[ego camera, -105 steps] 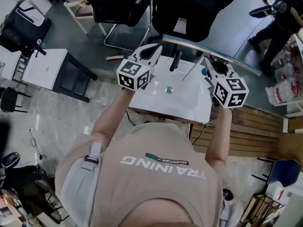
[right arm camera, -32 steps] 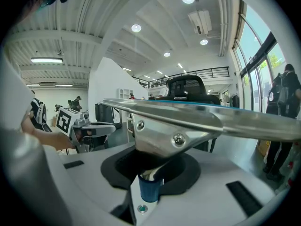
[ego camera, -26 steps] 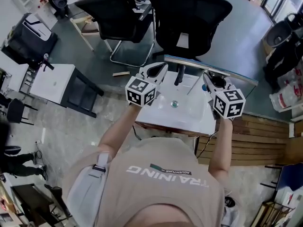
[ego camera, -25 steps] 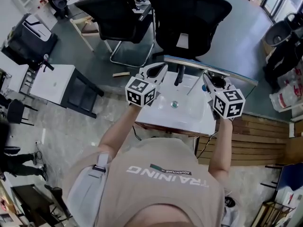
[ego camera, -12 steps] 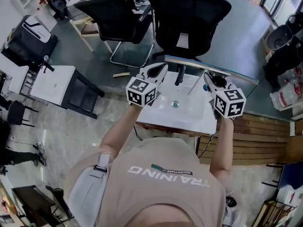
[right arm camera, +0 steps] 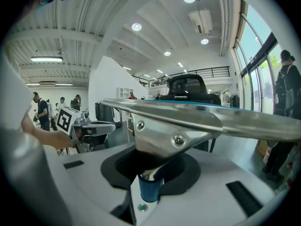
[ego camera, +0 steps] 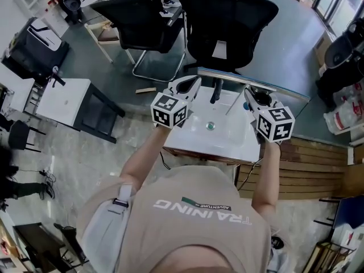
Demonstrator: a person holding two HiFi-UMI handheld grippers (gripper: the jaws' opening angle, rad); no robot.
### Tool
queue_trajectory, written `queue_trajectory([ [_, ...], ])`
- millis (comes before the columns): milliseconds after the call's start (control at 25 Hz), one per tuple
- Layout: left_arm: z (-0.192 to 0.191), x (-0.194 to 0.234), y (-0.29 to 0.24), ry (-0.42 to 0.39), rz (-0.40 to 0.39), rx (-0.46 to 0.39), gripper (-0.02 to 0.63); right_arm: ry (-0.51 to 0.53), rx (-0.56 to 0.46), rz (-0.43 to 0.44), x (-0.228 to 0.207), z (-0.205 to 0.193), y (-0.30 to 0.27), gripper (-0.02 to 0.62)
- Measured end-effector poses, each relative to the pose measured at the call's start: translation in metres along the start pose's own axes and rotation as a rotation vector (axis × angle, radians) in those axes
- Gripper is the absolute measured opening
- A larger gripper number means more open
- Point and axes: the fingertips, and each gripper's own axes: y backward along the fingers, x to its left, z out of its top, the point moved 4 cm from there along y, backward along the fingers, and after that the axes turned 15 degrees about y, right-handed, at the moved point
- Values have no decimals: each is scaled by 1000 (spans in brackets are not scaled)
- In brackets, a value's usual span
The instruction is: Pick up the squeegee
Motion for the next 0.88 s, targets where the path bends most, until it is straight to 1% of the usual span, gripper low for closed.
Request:
queue_trajectory([
  [360,-6,4,0,8,3,9,12,-11,12,-2,0,-6,-1,103],
  [880,3,12,3,4,15,-7,12,-14,-4,-19,-6,-2,-2,103],
])
